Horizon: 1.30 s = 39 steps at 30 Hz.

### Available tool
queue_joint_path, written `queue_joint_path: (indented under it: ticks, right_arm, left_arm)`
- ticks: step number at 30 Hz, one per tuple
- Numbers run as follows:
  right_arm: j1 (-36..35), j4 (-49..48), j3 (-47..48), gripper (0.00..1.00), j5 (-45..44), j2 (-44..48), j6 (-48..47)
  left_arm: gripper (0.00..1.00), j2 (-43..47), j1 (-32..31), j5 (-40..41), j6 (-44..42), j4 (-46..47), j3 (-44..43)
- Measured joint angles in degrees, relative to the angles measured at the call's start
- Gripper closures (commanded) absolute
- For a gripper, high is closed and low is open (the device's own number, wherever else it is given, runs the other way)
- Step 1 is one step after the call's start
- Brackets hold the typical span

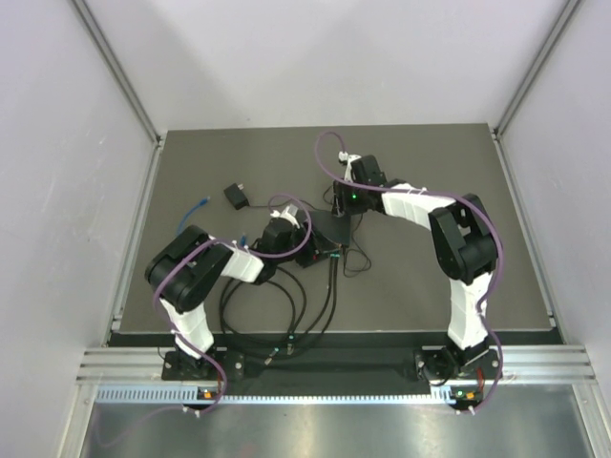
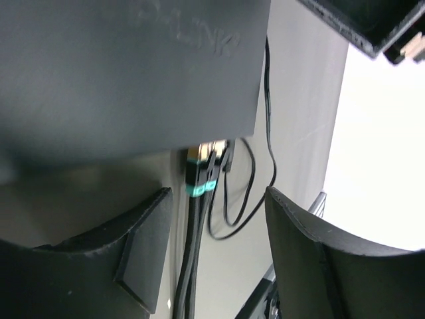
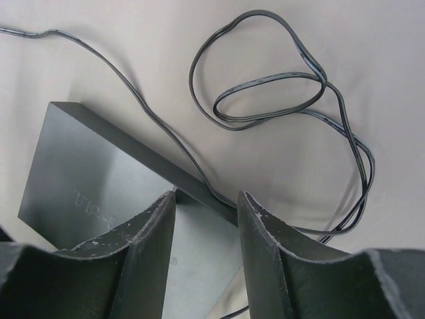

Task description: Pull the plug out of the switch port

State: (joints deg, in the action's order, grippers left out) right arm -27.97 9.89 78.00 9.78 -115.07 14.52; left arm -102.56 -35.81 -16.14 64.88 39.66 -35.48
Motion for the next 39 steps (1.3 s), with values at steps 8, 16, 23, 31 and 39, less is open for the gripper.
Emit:
queue_joint_path:
  ticks: [8, 16, 23, 31, 39]
  right_arm:
    - [0.39, -3.45, -2.95, 0.58, 2.05, 0.61, 3.69]
    - [0.48, -8.13, -6.45, 0.59, 2.38, 1.55, 8.28]
    - [0.52, -9.53, -7.34, 0.59, 2.36, 1.77, 9.35]
    - [0.52, -9.9, -7.52, 0.59, 2.36, 1.81, 9.68]
    - [0.52, -10.51, -7.85, 0.59, 2.47, 1.86, 9.68]
  left_arm:
    - [0.56, -2.01, 2.19, -2.29, -0.28, -1.77, -1.92]
    - [0.58, -2.97, 2.73, -4.04, 2.69, 1.77, 0.17]
    - [0.63, -6.36, 2.71, -3.87, 6.62, 11.34, 2.32]
    - [0.61, -4.39, 2.62, -1.49, 7.39, 5.7, 1.68]
    - [0.69, -7.3, 2.64, -2.21, 5.2, 9.97, 0.74]
